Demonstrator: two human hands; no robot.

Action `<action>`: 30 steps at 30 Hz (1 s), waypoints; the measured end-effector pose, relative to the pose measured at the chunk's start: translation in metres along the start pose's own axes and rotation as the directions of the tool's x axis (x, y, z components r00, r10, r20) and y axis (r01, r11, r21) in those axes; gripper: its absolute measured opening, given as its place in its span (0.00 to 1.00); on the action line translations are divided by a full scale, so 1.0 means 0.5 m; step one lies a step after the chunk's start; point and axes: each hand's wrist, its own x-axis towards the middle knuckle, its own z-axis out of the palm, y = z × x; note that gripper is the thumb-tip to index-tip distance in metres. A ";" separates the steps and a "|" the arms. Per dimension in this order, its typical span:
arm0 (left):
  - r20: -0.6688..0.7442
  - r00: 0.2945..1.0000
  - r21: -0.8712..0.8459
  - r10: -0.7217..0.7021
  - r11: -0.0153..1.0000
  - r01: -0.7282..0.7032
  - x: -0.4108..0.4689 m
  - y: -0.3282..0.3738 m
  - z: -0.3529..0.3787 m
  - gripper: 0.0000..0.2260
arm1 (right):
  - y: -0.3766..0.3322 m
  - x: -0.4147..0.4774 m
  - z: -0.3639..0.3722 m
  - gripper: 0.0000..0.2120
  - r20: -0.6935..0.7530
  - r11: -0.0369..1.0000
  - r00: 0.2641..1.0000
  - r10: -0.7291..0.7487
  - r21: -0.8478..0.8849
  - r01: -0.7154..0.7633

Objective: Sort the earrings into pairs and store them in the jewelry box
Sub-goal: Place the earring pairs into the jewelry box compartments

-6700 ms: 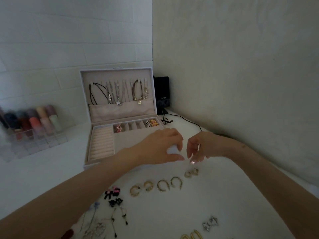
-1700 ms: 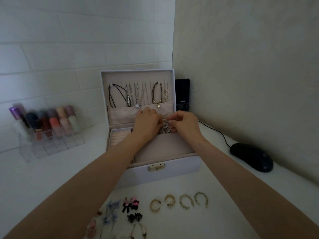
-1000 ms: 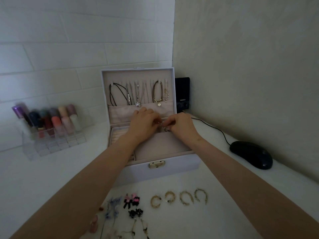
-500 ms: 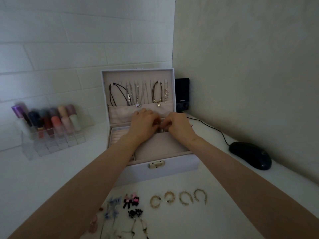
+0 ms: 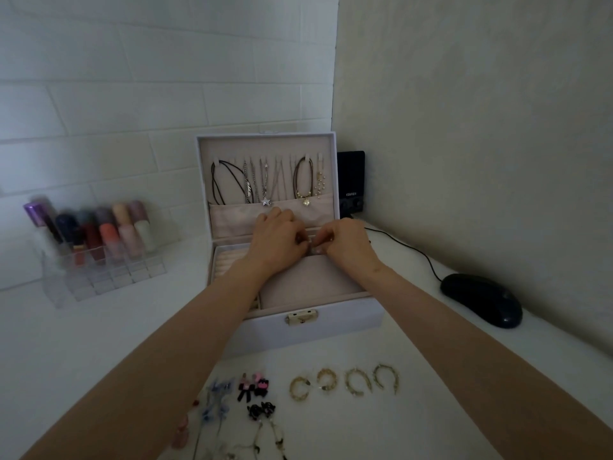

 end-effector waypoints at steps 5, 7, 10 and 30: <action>0.011 1.000 -0.008 -0.006 1.000 0.006 0.002 0.000 0.001 0.12 | 0.004 0.009 0.004 0.07 0.010 1.000 1.000 0.004 -0.028 -0.004; 0.015 1.000 -0.013 -0.008 1.000 0.008 0.003 0.000 0.001 0.12 | 0.004 0.009 0.005 0.07 0.013 0.999 1.000 -0.008 -0.035 0.008; 0.014 1.000 -0.014 -0.006 1.000 0.006 0.003 0.000 0.001 0.12 | 0.004 0.003 -0.003 0.06 -0.068 0.997 0.997 0.023 0.075 -0.018; -0.051 0.996 -0.375 0.075 0.923 -0.088 -0.123 0.030 -0.093 0.05 | 0.004 -0.133 -0.089 0.05 -0.027 0.988 0.999 0.047 0.146 -0.042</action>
